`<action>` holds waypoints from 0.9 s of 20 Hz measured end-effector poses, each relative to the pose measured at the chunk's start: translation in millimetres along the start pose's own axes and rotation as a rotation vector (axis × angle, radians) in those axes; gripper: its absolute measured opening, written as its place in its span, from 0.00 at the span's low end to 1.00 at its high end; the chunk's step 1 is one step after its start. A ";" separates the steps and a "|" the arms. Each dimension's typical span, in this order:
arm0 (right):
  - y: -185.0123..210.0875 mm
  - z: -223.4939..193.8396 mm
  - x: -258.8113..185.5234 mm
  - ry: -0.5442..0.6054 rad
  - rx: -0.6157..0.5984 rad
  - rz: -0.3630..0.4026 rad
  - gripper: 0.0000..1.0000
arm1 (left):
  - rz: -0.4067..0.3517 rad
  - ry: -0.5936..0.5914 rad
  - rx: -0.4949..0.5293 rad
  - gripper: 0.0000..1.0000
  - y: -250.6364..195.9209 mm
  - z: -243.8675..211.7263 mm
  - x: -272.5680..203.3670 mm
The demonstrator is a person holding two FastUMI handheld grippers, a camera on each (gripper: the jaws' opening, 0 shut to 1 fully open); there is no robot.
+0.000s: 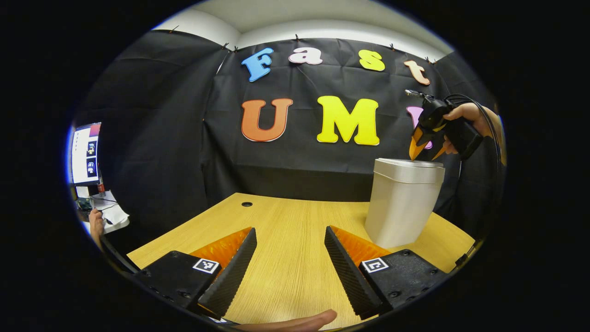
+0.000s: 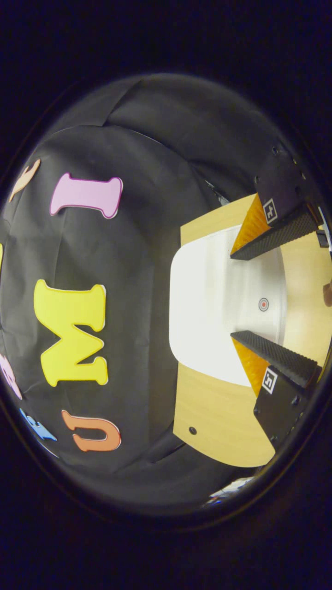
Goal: Press the lid of the desktop garbage bin to open it, pick up the crumpled paper on the desktop and throw it into the bin, then pick up the pop can on the desktop and drop it into the bin, and finally close the garbage bin lid.
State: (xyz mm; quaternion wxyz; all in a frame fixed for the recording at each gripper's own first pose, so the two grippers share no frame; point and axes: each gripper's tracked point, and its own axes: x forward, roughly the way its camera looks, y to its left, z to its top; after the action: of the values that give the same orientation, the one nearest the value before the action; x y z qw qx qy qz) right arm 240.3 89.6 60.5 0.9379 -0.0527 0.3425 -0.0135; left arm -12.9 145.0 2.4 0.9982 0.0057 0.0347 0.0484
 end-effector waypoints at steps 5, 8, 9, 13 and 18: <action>-2.3 -4.7 -2.4 -0.072 0.033 0.039 0.97 | -0.012 -0.007 0.003 0.96 -5.6 2.9 -1.5; -0.4 -3.9 -0.5 -0.174 0.025 0.055 0.98 | -0.012 -0.008 0.011 0.96 -7.5 2.7 -2.9; 0.9 -4.5 1.7 -0.208 0.006 0.069 0.98 | -0.012 -0.005 0.013 0.96 -8.4 1.3 -1.5; -0.9 -4.6 8.1 -0.275 0.014 0.099 0.98 | -0.005 0.005 0.016 0.96 -7.0 -0.9 -0.1; 0.0 -4.7 16.5 -0.358 0.042 0.084 0.98 | -0.004 0.031 -0.006 0.96 -6.2 -8.0 3.9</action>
State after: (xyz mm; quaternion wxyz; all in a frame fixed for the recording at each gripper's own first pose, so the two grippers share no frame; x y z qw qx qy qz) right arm 249.9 88.2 46.4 0.9846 -0.0202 0.1715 0.0280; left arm -9.0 139.4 -6.0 0.9977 0.0021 0.0501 0.0467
